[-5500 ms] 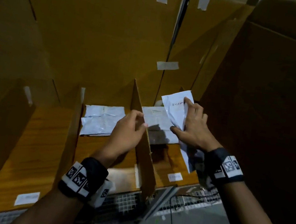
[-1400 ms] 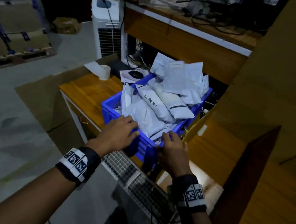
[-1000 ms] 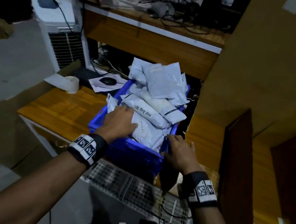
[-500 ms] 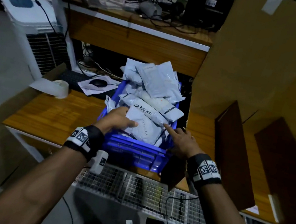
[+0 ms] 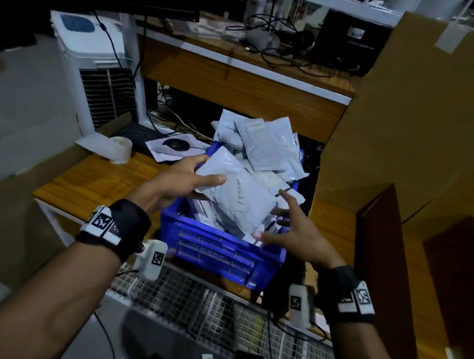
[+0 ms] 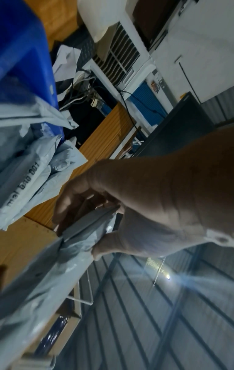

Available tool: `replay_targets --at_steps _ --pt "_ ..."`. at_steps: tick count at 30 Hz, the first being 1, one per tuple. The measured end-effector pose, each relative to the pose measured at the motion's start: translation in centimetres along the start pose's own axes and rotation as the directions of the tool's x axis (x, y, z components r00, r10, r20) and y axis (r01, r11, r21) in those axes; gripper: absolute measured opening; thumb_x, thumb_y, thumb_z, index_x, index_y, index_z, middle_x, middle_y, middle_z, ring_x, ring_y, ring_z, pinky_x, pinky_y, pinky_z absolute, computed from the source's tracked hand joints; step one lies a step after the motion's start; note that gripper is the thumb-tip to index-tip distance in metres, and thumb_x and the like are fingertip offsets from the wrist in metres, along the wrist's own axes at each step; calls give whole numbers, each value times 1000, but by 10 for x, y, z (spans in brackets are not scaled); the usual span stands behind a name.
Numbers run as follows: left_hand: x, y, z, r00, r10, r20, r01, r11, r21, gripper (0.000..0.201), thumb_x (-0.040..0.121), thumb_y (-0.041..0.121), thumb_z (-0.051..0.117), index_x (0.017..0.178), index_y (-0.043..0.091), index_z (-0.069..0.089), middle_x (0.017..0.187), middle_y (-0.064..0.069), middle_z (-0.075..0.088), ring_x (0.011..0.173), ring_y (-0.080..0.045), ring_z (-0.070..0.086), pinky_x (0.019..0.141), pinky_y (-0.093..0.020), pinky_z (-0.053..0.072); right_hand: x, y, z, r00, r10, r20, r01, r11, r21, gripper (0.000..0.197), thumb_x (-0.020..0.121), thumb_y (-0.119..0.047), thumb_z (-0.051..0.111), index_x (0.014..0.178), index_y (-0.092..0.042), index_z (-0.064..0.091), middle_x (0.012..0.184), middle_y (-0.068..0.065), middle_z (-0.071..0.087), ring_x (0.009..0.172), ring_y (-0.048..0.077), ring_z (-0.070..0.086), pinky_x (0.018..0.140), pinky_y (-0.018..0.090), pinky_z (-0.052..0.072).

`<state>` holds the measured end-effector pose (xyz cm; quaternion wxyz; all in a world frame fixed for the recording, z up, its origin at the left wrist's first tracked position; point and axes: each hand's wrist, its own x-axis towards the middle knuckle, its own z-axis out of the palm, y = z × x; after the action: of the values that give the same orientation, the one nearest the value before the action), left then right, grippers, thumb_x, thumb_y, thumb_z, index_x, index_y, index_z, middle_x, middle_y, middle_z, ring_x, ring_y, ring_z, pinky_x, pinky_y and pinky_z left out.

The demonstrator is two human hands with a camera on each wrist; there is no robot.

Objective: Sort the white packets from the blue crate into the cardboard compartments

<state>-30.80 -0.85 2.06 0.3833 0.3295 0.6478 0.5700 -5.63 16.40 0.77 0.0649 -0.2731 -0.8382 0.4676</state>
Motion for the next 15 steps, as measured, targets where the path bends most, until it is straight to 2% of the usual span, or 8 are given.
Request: replay_targets --at_steps 1,3,5,6,8,11,13,15 --pt "-3 4 7 1000 17 -3 -17 1000 -6 53 92 33 82 139 20 62 125 1 77 116 -23 74 80 -38 64 -5 -8 1 1000 3 -6 -2 988 153 118 65 -57 95 161 -41 28 143 0 61 128 19 63 109 42 52" --pt "-7 11 22 999 52 11 -52 999 -16 45 96 33 77 137 20 64 124 0 77 113 -22 75 76 -35 62 -9 -17 3 1000 -13 -9 15 917 398 87 78 -37 93 152 -28 48 134 3 70 120 26 70 106 50 55" --pt "-10 21 37 996 83 14 -82 996 -35 38 99 31 73 134 19 66 121 -1 78 108 -20 76 72 -32 62 -12 -21 3 998 -57 -16 57 860 508 58 87 -15 87 138 -12 62 127 10 75 119 37 71 103 59 56" --pt "-11 26 42 995 96 19 -95 995 -42 36 100 30 72 134 19 66 121 0 78 108 -20 76 70 -31 62 -15 -20 0 997 -74 -28 77 842 533 52 87 -9 84 135 -7 63 126 13 75 119 40 70 101 60 56" --pt "-11 34 49 992 120 46 -118 992 -44 38 101 27 71 137 18 65 124 0 77 112 -21 75 74 -30 62 -22 -18 -8 993 -100 -66 120 824 554 50 87 -2 82 132 -3 64 125 15 75 117 38 71 97 54 59" --pt "-10 42 59 986 138 89 -134 990 -49 38 102 21 69 139 14 64 130 0 75 119 -21 73 93 -38 62 -31 -11 -22 986 -129 -102 164 812 560 43 87 7 78 127 -2 64 120 10 77 108 24 75 85 32 62" --pt "-6 44 66 983 148 110 -141 988 -65 38 102 19 68 140 14 64 132 0 74 122 -22 71 99 -42 60 -34 -6 -29 986 -126 -113 168 816 553 40 88 9 77 124 -4 65 117 10 77 103 20 75 81 28 61" --pt "-1 45 71 981 151 124 -142 987 -78 42 101 20 70 142 15 62 135 1 73 125 -22 69 104 -46 57 -36 -2 -35 986 -121 -111 162 820 549 40 88 6 78 124 -2 64 120 14 76 106 23 73 85 32 62"
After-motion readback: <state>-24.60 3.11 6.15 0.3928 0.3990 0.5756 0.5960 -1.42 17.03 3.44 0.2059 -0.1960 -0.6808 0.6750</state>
